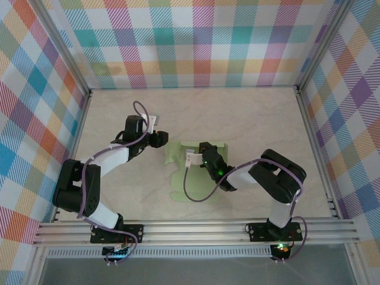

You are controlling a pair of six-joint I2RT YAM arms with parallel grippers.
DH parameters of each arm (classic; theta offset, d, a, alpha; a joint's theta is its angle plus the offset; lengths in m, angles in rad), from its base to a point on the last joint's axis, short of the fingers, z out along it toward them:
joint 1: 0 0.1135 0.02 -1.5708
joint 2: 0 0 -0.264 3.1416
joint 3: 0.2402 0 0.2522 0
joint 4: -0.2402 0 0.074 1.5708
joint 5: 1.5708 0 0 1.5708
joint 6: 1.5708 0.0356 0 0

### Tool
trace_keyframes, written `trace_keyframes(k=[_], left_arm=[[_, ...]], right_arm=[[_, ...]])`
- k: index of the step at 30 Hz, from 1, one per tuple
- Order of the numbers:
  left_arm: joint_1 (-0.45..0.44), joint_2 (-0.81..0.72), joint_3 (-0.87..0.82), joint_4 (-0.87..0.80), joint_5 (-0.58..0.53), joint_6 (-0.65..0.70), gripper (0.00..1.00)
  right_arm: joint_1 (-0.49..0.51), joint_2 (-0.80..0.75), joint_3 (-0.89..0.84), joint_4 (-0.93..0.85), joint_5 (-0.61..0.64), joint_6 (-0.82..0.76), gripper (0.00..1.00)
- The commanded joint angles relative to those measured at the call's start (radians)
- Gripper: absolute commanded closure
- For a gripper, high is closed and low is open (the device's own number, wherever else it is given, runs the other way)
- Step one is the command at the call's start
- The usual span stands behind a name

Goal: Fold the paper box

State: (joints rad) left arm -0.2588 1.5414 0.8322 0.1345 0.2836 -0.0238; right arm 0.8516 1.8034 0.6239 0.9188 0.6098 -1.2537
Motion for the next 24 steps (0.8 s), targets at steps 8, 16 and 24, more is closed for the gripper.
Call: trace_keyframes(k=[8, 16, 24], left_arm=[[-0.115, 0.004, -0.076, 0.120, -0.190, -0.144, 0.44], [-0.159, 0.113, -0.139, 0.288, -0.220, -0.147, 0.51], [-0.161, 0.202, -0.139, 0.383, -0.147, -0.120, 0.50]], right_arm=[[-0.040, -0.053, -0.139, 0.299, -0.004, -0.155, 1.00], [-0.040, -0.269, -0.187, 0.006, -0.010, -0.061, 1.00], [-0.046, -0.215, -0.187, 0.090, 0.012, -0.138, 1.00]])
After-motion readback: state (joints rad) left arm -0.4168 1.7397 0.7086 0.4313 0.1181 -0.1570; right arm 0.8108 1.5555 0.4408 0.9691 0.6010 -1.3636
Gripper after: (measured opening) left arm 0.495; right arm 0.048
